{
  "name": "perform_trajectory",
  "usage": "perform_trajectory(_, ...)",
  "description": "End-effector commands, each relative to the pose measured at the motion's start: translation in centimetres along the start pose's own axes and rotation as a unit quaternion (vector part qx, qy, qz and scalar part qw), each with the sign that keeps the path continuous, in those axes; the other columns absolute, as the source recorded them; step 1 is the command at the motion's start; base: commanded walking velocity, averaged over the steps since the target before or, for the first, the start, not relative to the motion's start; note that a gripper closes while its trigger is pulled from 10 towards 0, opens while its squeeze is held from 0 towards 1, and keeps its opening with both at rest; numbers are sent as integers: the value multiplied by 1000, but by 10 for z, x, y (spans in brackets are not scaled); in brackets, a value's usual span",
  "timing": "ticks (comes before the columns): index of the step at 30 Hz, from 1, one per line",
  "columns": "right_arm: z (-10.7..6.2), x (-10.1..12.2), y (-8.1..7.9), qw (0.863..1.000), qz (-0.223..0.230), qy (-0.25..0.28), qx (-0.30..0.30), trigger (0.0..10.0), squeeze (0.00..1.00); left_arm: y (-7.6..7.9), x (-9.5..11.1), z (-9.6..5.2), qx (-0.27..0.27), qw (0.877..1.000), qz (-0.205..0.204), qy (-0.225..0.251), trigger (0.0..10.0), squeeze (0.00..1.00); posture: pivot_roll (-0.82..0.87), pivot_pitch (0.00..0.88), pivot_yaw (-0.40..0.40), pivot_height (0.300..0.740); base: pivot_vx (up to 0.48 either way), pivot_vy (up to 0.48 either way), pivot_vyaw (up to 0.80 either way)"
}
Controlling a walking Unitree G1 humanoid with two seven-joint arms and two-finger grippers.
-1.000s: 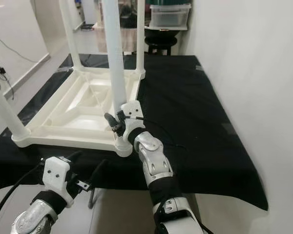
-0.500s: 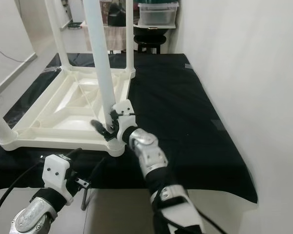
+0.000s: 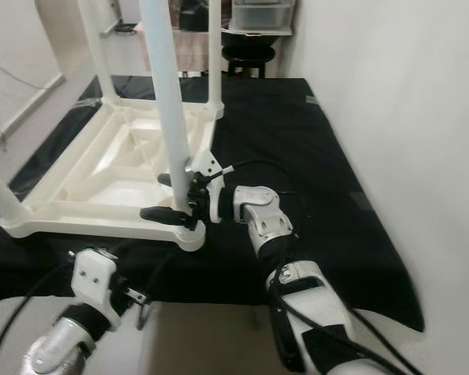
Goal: Building children table
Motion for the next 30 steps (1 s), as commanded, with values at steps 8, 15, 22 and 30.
perform_trajectory(8, -3, 8, 1, 999, -3, 3, 54, 0, 0, -13, 15, 20, 8, 999, 22, 21, 10000, 0, -12, 0, 36, 740, 0, 0, 0)
perform_trajectory(15, -13, -15, 7, 999, -7, -37, -21, 0, 0, -12, 14, 20, -4, 1000, 13, 17, 10000, 0, -16, 0, 15, 740, 0, 0, 0)
perform_trajectory(22, -12, -45, 18, 969, 37, -70, -233, 0, 0, -14, 16, 16, 8, 1000, 7, 27, 10000, 0, -28, 0, -8, 740, 0, 0, 0)
perform_trajectory(30, 4, -54, -2, 935, 26, -96, -341, 0, 0, -17, 14, 13, -2, 1000, -1, 18, 10000, 0, -27, 0, 23, 740, 0, 0, 0)
Point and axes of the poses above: a point about 5 cm out from each wrist's last joint towards the gripper, its own z axis pointing out of the wrist towards the gripper, its own x axis along the axis of the wrist's last joint, y = z × x, the point moved 4 cm from there along z, pointing out of the wrist towards the gripper, and after that the axes turned 11 degrees about -z, right-handed, at the moved point
